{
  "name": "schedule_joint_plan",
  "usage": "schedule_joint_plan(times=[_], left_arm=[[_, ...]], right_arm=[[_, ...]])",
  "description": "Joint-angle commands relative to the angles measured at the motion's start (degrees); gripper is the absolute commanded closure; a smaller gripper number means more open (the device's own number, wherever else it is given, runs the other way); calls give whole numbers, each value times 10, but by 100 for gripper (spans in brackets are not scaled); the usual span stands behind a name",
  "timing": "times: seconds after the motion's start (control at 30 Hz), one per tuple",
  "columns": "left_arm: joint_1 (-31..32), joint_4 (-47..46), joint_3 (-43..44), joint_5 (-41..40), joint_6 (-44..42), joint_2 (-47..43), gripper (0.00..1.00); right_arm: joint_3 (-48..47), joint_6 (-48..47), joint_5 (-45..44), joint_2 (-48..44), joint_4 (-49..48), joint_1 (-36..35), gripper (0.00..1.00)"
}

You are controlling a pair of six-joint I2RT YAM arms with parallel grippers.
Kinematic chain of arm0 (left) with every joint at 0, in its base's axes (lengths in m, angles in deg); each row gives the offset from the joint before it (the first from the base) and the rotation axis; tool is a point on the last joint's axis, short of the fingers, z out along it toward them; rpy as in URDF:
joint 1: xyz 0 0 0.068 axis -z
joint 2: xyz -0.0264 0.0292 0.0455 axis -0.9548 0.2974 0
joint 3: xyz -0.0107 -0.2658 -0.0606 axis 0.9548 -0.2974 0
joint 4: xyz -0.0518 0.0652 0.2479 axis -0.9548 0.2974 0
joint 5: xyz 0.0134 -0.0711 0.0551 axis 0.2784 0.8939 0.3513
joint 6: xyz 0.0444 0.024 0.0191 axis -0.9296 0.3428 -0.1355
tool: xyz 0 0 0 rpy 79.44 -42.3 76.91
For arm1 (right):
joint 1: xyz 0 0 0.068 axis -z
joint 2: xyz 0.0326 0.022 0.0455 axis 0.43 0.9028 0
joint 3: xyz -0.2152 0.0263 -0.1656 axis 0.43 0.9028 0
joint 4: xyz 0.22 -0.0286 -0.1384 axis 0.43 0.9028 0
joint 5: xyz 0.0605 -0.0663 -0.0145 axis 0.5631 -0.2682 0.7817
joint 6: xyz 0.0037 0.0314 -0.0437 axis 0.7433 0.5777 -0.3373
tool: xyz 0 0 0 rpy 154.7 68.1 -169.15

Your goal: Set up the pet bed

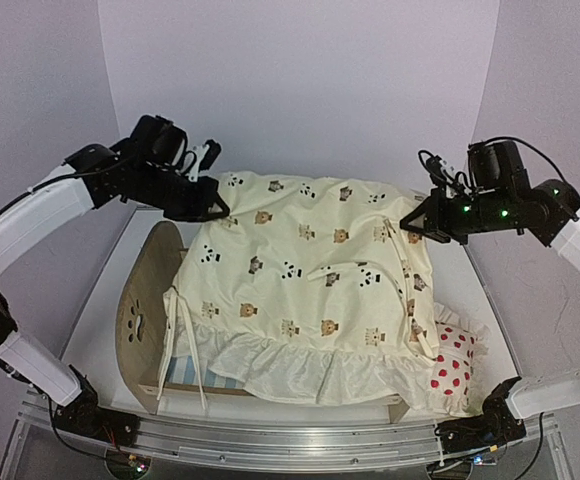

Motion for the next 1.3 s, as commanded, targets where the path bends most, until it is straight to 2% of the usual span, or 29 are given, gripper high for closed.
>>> schedule_joint_plan(times=[0.0,0.23,0.5,0.7,0.87,1.03,1.27], left_arm=[[3,59,88,26,-5,-58,100],[3,75,80,72,38,-128,100],[3,44,35,162,102,-211,100],[3,5,-41,181,136,-276,100],[3,-31,-149,163,160,-316,100],[3,-40,-226,81,157,-327,100],[3,-85,-299,25,145,-294,100]], right_arm=[[-51,4,36,11,7,0,100],[-78,16,46,10,44,0,100],[-94,44,112,15,64,0,100],[-59,73,132,-10,66,0,100],[4,96,114,-16,61,0,100],[83,115,105,10,10,0,100],[113,90,27,76,-8,0,100]])
